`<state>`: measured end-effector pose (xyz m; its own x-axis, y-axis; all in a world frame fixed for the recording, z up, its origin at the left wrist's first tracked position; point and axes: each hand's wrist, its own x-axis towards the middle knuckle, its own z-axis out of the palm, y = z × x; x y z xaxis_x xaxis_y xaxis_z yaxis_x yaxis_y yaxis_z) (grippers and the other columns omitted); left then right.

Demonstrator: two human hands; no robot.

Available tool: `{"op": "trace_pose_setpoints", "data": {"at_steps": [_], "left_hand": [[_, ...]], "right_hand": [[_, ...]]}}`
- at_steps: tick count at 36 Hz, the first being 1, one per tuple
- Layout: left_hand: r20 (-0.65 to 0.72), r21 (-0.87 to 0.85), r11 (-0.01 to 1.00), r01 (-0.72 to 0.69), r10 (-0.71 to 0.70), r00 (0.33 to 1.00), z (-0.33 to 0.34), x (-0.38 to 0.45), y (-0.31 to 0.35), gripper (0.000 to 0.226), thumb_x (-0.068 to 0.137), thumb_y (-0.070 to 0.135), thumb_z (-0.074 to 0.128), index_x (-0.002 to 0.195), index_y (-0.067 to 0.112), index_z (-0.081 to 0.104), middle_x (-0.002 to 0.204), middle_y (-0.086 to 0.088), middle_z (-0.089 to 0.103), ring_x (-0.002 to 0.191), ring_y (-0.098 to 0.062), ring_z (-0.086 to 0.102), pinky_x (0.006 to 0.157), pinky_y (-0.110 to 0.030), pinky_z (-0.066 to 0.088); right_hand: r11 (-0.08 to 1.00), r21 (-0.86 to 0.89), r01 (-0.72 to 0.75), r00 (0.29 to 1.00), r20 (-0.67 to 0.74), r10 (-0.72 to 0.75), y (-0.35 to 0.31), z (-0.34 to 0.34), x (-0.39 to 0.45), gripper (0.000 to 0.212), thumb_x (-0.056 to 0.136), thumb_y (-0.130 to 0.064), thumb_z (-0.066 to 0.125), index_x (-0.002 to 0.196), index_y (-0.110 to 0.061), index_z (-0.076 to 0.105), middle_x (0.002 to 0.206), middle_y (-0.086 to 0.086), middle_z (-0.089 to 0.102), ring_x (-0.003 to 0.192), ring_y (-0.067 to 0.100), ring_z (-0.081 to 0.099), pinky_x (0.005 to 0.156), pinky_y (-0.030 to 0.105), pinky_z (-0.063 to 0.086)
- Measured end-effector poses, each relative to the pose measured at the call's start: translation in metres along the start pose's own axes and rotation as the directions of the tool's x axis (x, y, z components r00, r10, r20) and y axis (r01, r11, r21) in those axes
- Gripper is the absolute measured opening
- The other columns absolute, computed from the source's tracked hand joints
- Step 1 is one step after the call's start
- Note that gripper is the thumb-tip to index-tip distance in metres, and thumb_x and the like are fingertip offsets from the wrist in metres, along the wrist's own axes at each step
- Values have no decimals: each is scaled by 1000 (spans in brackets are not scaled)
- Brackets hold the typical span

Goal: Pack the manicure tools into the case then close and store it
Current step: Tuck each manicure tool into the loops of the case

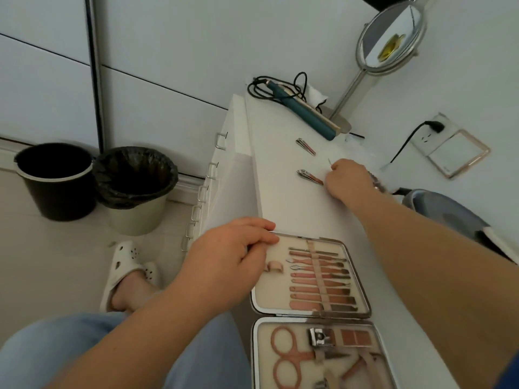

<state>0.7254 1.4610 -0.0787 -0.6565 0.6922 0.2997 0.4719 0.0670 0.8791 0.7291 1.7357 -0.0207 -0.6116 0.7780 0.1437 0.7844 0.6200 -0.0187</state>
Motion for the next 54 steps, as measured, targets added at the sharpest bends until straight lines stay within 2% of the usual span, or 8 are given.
{"op": "trace_pose_setpoints", "data": {"at_steps": [5, 13, 17, 24, 33, 44, 50, 54], "left_hand": [[44, 41, 999, -3, 1, 999, -3, 0, 1, 22, 84, 16, 54, 94, 29, 70, 102, 34, 51, 103, 4, 54, 95, -17, 38], [79, 104, 994, -16, 8, 997, -5, 1, 1, 23, 86, 17, 53, 97, 29, 69, 106, 30, 50, 106, 3, 51, 90, -10, 32], [71, 85, 996, -18, 12, 997, -5, 0, 2, 24, 85, 14, 53, 96, 27, 70, 109, 24, 56, 102, 4, 51, 85, 0, 31], [70, 87, 996, 3, -9, 997, -5, 0, 5, 24, 85, 16, 53, 94, 32, 69, 103, 31, 51, 105, -1, 53, 94, -24, 40], [77, 111, 994, 1, -9, 997, -5, -1, 7, 25, 86, 15, 52, 95, 31, 69, 104, 30, 51, 106, -1, 52, 95, -21, 37], [87, 129, 991, 23, -35, 996, -5, -1, 9, 24, 87, 17, 51, 96, 32, 68, 105, 30, 51, 101, 2, 53, 90, -16, 37], [107, 147, 988, 53, -70, 992, -8, 5, 13, 21, 85, 23, 54, 92, 37, 67, 102, 33, 52, 100, 7, 51, 80, -4, 34], [71, 128, 990, 62, -72, 995, -11, 7, 24, 23, 77, 42, 57, 99, 46, 61, 88, 37, 52, 82, 18, 51, 74, -7, 36]], "right_hand": [[1000, -9, -4, 1000, 5, 4, 3, -9, -29, 12, 83, -10, 44, 85, -7, 55, 99, 16, 63, 86, 30, 55, 65, 29, 37], [999, -32, 35, 999, 12, -35, 18, -18, -83, 33, 87, -9, 44, 115, -18, 58, 115, 7, 61, 102, 25, 57, 81, 34, 46], [996, 33, 84, 996, -22, -84, 26, -20, -104, 29, 90, -12, 45, 109, -25, 61, 113, 1, 63, 102, 21, 56, 83, 32, 45], [990, 60, 128, 992, 6, -129, 28, -29, -112, 24, 87, -17, 53, 106, -26, 62, 108, -1, 65, 99, 18, 58, 84, 33, 49], [981, -189, 50, 994, 100, -32, 20, -39, -105, 11, 83, -13, 49, 72, -12, 46, 62, 1, 43, 59, 18, 44, 51, 26, 35], [920, -317, 232, 971, 127, -201, 19, -39, -104, 28, 83, -24, 52, 59, -18, 39, 62, -1, 45, 54, 14, 42, 45, 24, 28], [953, -95, 287, 957, 81, -280, 16, -54, -123, 20, 79, -29, 52, 78, -14, 65, 75, 5, 66, 67, 19, 60, 54, 29, 46], [913, 57, 405, 910, 77, -408, 15, -64, -157, 9, 81, -34, 52, 75, -29, 57, 67, -10, 59, 63, 5, 52, 49, 20, 38]]}}
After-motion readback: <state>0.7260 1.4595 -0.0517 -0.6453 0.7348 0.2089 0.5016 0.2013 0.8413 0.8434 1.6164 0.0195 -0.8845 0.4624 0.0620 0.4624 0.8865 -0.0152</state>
